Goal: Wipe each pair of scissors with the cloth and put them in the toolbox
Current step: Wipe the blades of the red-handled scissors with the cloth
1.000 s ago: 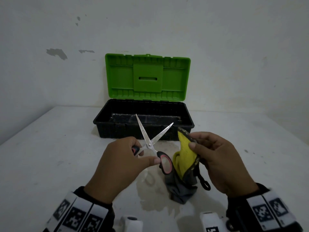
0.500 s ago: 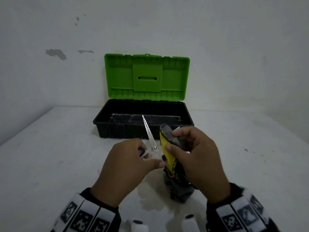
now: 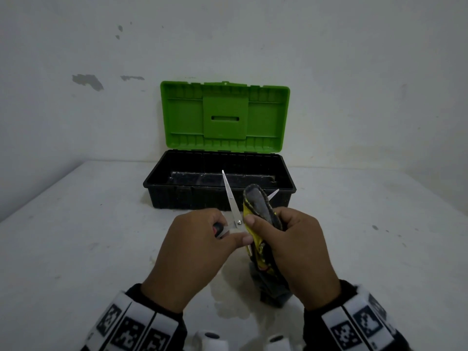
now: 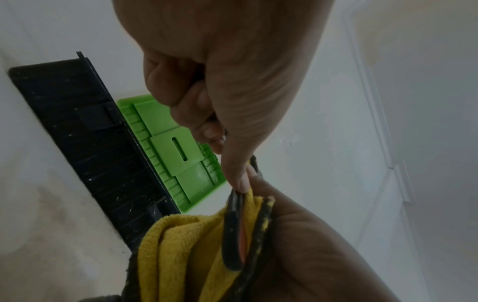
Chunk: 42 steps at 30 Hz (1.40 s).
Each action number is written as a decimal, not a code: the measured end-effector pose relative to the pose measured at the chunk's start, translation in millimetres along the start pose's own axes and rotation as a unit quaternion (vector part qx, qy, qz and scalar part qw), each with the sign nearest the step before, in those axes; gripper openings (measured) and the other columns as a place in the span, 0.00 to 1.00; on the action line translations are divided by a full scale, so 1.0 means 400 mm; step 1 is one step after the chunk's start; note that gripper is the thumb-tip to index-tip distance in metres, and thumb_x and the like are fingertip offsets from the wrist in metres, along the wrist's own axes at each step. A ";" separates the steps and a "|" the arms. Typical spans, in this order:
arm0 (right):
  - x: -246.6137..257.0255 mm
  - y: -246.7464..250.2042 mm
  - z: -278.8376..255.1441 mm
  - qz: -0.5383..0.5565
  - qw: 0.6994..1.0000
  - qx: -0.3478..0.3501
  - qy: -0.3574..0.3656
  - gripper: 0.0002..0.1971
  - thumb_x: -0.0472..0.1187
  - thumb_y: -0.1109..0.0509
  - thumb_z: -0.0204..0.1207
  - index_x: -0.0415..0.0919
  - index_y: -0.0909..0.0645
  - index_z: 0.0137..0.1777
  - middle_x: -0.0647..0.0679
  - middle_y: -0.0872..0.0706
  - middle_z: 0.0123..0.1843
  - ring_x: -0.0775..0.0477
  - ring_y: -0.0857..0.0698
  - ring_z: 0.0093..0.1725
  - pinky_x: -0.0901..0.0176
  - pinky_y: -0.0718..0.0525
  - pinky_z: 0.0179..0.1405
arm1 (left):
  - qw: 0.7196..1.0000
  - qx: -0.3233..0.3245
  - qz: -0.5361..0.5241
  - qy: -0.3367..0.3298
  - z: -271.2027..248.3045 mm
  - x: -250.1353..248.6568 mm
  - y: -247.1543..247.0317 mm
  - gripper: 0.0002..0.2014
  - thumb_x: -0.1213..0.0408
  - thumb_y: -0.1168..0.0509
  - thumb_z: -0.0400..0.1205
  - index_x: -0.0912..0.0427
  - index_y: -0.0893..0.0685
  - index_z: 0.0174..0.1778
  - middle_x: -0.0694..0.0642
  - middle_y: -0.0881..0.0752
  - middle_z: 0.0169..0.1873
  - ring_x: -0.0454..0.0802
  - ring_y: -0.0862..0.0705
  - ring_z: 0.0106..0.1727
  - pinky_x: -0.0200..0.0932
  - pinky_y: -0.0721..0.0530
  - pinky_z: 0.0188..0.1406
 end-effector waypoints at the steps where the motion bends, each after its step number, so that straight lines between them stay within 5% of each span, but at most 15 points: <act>1: 0.000 -0.002 0.002 0.000 1.000 0.000 0.002 0.16 0.44 0.19 0.71 0.33 0.17 0.31 0.52 0.22 0.20 0.60 0.25 0.18 0.72 0.26 0.18 | 1.000 0.000 0.003 0.000 0.000 0.000 0.000 0.19 0.40 0.24 0.67 0.49 0.22 0.28 0.46 0.25 0.21 0.40 0.29 0.23 0.31 0.35 0.25; 7: -0.017 0.000 0.010 -0.009 1.000 -0.025 -0.002 0.18 0.48 0.19 0.71 0.35 0.17 0.31 0.39 0.18 0.26 0.49 0.21 0.23 0.53 0.17 0.22 | 1.000 -0.008 0.008 -0.006 0.000 -0.009 0.003 0.21 0.41 0.23 0.66 0.47 0.26 0.26 0.45 0.27 0.20 0.39 0.30 0.23 0.32 0.36 0.26; 12: -0.018 -0.006 0.006 0.012 1.000 -0.005 -0.010 0.18 0.46 0.18 0.70 0.33 0.18 0.31 0.37 0.19 0.25 0.49 0.21 0.22 0.59 0.18 0.20 | 1.000 -0.006 0.016 -0.002 -0.004 -0.005 0.005 0.21 0.41 0.22 0.66 0.47 0.27 0.25 0.45 0.28 0.20 0.39 0.30 0.23 0.30 0.37 0.24; 17: -0.025 0.012 0.020 0.001 0.999 -0.040 -0.003 0.20 0.47 0.19 0.72 0.40 0.23 0.26 0.51 0.24 0.21 0.55 0.26 0.21 0.63 0.24 0.21 | 1.000 -0.021 0.012 -0.016 0.000 -0.011 0.003 0.21 0.40 0.22 0.65 0.46 0.26 0.25 0.44 0.28 0.21 0.38 0.29 0.24 0.30 0.37 0.24; 20: -0.025 0.001 0.013 0.010 1.000 -0.015 -0.010 0.20 0.46 0.19 0.71 0.33 0.22 0.29 0.48 0.23 0.22 0.56 0.25 0.20 0.67 0.23 0.20 | 1.000 -0.017 0.007 -0.014 0.000 -0.005 0.003 0.21 0.41 0.21 0.65 0.46 0.26 0.24 0.44 0.28 0.20 0.37 0.27 0.24 0.30 0.31 0.24; 26: -0.032 0.031 0.040 -0.010 0.999 -0.043 -0.017 0.22 0.50 0.20 0.72 0.31 0.19 0.32 0.34 0.17 0.29 0.46 0.21 0.26 0.43 0.17 0.27 | 0.999 -0.019 0.002 -0.030 0.001 -0.005 0.000 0.22 0.40 0.22 0.64 0.45 0.28 0.23 0.44 0.29 0.19 0.37 0.27 0.24 0.28 0.29 0.28; 30: -0.028 0.014 0.027 0.003 1.000 -0.019 -0.020 0.19 0.47 0.19 0.71 0.38 0.21 0.29 0.41 0.20 0.25 0.45 0.22 0.24 0.56 0.19 0.26 | 0.999 -0.018 -0.007 -0.038 0.001 0.005 0.006 0.21 0.39 0.22 0.64 0.48 0.24 0.24 0.45 0.27 0.19 0.39 0.28 0.24 0.30 0.30 0.25; 38: -0.021 0.025 0.038 -0.002 0.999 -0.033 -0.010 0.23 0.50 0.20 0.72 0.29 0.20 0.33 0.36 0.20 0.28 0.49 0.24 0.26 0.53 0.21 0.26 | 0.998 -0.022 -0.033 -0.047 0.006 0.012 0.014 0.21 0.38 0.22 0.62 0.48 0.24 0.22 0.44 0.27 0.17 0.38 0.26 0.25 0.29 0.27 0.28; 42: -0.040 0.062 0.063 -0.006 0.997 -0.073 -0.020 0.30 0.51 0.19 0.71 0.27 0.29 0.30 0.43 0.30 0.25 0.48 0.31 0.26 0.52 0.29 0.27 | 0.997 -0.021 -0.045 -0.051 0.002 0.014 0.013 0.21 0.40 0.21 0.62 0.48 0.24 0.21 0.39 0.24 0.19 0.37 0.25 0.25 0.29 0.26 0.29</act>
Point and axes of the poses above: each hand's wrist, its own z-axis towards the middle knuckle, its own y-axis out of the back of the hand, x = y × z, the point moved 9 cm from there along z, towards the middle knuckle
